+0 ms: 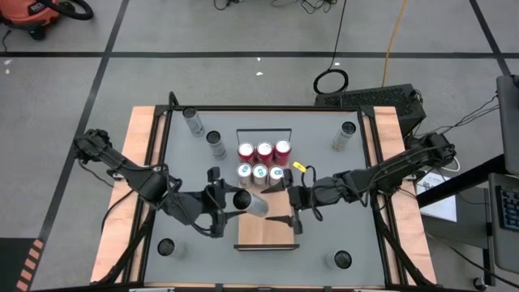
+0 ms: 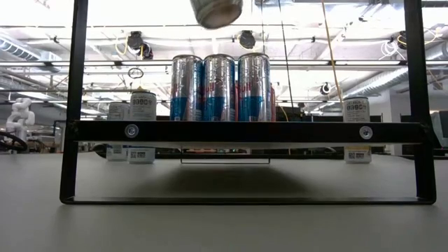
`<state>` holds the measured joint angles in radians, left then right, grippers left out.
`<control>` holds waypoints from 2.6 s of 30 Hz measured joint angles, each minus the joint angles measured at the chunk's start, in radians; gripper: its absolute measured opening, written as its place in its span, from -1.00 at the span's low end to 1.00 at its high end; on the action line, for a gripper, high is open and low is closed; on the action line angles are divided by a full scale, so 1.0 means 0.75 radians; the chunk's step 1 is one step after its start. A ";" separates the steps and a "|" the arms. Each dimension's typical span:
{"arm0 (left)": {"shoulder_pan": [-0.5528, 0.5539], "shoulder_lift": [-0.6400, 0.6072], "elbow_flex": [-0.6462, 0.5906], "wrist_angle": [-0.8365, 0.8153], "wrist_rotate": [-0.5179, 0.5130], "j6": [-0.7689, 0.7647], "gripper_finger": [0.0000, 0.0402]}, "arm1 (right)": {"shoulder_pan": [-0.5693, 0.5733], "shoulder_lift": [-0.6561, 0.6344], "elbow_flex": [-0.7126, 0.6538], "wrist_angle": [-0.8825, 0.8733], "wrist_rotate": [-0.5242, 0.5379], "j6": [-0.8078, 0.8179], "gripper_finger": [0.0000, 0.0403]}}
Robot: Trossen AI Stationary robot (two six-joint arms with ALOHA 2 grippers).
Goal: Place canned beverage on shelf
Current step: Put the middle white-yellow soda can on the shelf
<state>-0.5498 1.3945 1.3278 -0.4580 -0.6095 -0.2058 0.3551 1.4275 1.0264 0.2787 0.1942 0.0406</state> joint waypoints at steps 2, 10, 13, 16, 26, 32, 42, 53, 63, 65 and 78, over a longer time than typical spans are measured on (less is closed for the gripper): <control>0.000 0.000 -0.019 -0.018 -0.006 -0.052 0.19 | 0.018 -0.017 0.000 -0.034 0.027 0.000 0.61; 0.001 0.019 -0.024 -0.051 -0.018 -0.137 0.19 | 0.167 -0.075 -0.002 -0.219 0.238 -0.045 0.60; 0.018 0.059 -0.024 -0.099 -0.015 -0.138 0.19 | 0.229 -0.083 -0.003 -0.316 0.268 -0.016 0.60; 0.044 0.092 -0.024 -0.164 0.000 -0.137 0.19 | 0.278 -0.083 -0.004 -0.381 0.268 0.032 0.60; 0.105 0.102 -0.050 -0.216 0.011 -0.067 0.19 | 0.359 -0.080 -0.004 -0.459 0.270 0.105 0.60; 0.102 0.102 -0.148 -0.176 0.044 -0.069 0.19 | 0.369 -0.079 -0.004 -0.478 0.272 0.105 0.60; 0.115 0.102 -0.204 -0.168 0.094 -0.101 0.20 | 0.368 -0.079 -0.004 -0.481 0.304 0.095 0.60; 0.133 0.102 -0.204 -0.164 0.115 -0.104 0.20 | 0.367 -0.078 -0.004 -0.482 0.305 0.095 0.60; 0.161 0.117 -0.204 -0.150 0.144 -0.096 0.20 | 0.367 -0.078 -0.004 -0.482 0.304 0.095 0.60; 0.165 0.124 -0.205 -0.139 0.149 -0.091 0.20 | 0.367 -0.078 -0.004 -0.483 0.304 0.095 0.60; 0.174 0.134 -0.205 -0.126 0.176 -0.063 0.21 | 0.367 -0.078 -0.005 -0.488 0.301 0.097 0.60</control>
<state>-0.4195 1.4952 1.1744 -0.5522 -0.4779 -0.2532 0.6304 1.3693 1.0229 -0.0875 0.4200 0.1134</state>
